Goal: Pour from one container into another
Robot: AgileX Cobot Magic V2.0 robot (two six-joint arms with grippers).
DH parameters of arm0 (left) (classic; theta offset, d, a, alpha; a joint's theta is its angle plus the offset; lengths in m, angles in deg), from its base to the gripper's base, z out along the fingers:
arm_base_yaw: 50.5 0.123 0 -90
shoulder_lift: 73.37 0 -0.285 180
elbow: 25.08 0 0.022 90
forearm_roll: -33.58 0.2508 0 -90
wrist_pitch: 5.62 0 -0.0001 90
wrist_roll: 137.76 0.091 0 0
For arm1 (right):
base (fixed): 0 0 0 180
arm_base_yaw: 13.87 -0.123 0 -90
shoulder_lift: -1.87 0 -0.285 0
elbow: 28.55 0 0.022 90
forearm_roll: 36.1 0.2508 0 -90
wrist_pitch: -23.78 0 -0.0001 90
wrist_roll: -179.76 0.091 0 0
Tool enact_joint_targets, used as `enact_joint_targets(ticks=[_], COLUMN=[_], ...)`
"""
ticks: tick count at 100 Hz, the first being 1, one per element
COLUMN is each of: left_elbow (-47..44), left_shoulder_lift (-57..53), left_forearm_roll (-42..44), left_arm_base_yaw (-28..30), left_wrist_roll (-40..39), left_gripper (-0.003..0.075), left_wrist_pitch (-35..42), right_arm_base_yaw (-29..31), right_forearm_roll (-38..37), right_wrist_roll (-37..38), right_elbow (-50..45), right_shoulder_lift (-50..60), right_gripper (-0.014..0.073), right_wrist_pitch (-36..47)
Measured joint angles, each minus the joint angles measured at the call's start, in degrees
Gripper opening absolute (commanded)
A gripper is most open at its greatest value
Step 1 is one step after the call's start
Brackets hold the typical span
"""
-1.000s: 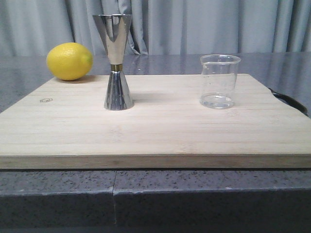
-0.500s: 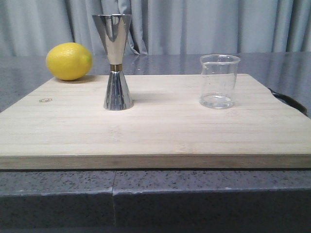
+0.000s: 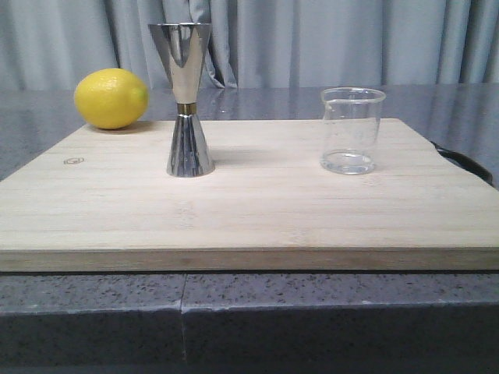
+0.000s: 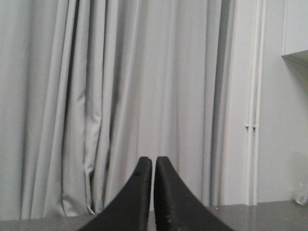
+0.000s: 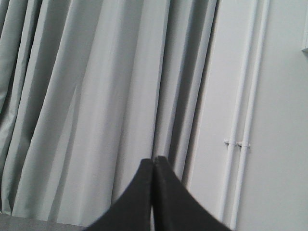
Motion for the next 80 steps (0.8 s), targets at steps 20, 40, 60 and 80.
enact_joint_targets(ticks=[20, 40, 60, 80], left_elbow=[-6.77, -14.44, -14.46, -14.46], left_shoulder_lift=[-1.62, -2.39, -2.39, -2.39], left_forearm_roll=[-28.23, -45.27, -48.88, -60.38], left_arm_base_yaw=[0.01, 0.01, -0.93, -3.94], left_wrist_roll=[32.13, 50.77, 58.25, 73.05], left_gripper=[-0.0019, -0.0019, -0.0019, -0.0019], left_wrist_pitch=[-1.91, -6.57, -13.49, -24.11], right_arm_base_yaw=[0.0, 0.0, 0.0, 0.0], right_forearm_roll=[0.0, 0.0, 0.0, 0.0], right_wrist_roll=[0.0, 0.0, 0.0, 0.0], right_elbow=[0.0, 0.0, 0.0, 0.0], right_shoulder_lift=[0.0, 0.0, 0.0, 0.0], right_gripper=[-0.0073, -0.0073, -0.0073, -0.0073], right_wrist_pitch=[0.0, 0.0, 0.0, 0.0])
